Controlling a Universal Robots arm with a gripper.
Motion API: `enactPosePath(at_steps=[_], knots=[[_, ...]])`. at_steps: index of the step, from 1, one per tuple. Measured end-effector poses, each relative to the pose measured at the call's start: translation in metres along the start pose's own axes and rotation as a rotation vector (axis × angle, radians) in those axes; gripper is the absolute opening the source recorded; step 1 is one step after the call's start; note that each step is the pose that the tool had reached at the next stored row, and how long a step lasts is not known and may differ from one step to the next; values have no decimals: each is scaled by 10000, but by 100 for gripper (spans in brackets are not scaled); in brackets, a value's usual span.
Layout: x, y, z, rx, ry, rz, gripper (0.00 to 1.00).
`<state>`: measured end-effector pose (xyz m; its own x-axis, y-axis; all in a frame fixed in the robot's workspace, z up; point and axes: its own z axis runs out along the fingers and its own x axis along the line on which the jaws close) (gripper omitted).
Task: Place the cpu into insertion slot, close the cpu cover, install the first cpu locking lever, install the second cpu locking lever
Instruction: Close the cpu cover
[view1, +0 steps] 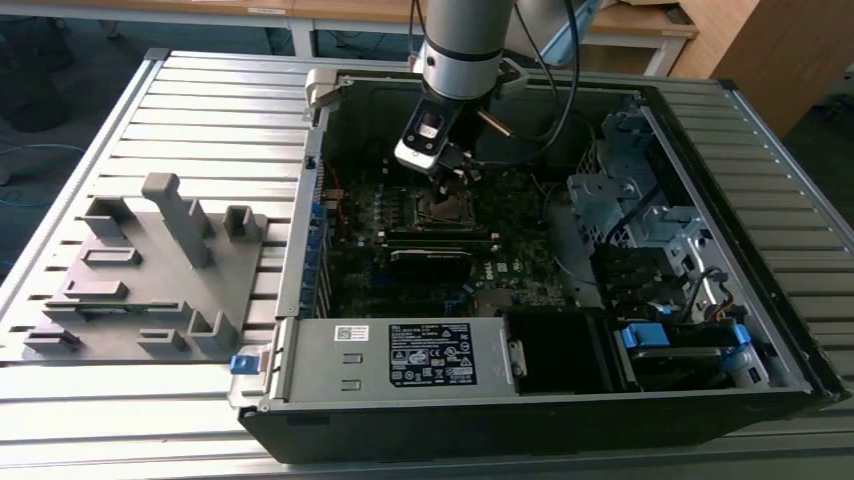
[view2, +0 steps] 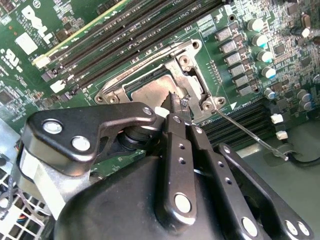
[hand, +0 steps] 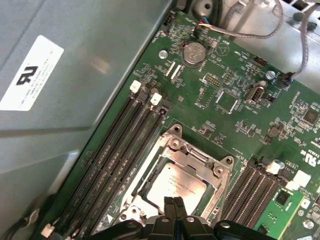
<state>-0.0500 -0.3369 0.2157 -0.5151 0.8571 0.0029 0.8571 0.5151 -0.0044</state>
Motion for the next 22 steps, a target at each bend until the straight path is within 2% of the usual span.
enactPosePath(at_steps=[4, 11, 16, 22], knots=[[0, 0, 0, 2, -2, -553, 10], [0, 0, 0, 2, -3, -605, 10], [0, 0, 0, 2, -3, -1080, 10], [0, 0, 0, 2, -4, -1133, 10]])
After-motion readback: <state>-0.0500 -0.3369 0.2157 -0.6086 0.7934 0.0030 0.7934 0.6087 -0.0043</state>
